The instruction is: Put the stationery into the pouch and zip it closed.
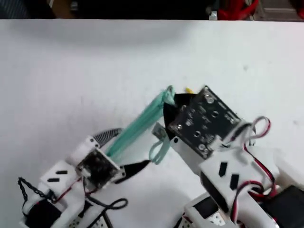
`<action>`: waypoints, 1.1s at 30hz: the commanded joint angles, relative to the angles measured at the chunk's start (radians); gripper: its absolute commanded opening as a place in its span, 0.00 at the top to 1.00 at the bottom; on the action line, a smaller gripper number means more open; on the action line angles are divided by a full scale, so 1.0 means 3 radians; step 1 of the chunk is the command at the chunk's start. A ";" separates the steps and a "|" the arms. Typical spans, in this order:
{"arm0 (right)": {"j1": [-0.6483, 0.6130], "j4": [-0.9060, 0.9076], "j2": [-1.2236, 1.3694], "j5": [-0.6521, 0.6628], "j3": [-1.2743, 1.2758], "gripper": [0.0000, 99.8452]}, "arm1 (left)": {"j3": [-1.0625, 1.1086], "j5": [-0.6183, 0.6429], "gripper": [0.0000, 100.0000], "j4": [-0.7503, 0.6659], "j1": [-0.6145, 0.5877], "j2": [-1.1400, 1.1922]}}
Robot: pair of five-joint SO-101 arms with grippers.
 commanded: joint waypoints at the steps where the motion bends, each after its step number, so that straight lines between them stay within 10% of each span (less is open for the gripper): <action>1: -0.0038 0.0003 0.0008 -0.0102 0.0164 0.98 | 0.0020 0.0220 0.65 -0.0235 -0.0115 -0.0023; 11: -0.0018 -0.0043 -0.0013 -0.0113 0.0716 0.98 | 0.0174 0.0522 0.99 -0.0373 0.0238 -0.0023; 33: 0.0698 -0.0401 0.0018 -0.0102 0.1519 0.98 | -0.0036 0.0522 0.96 -0.0471 0.0407 -0.0008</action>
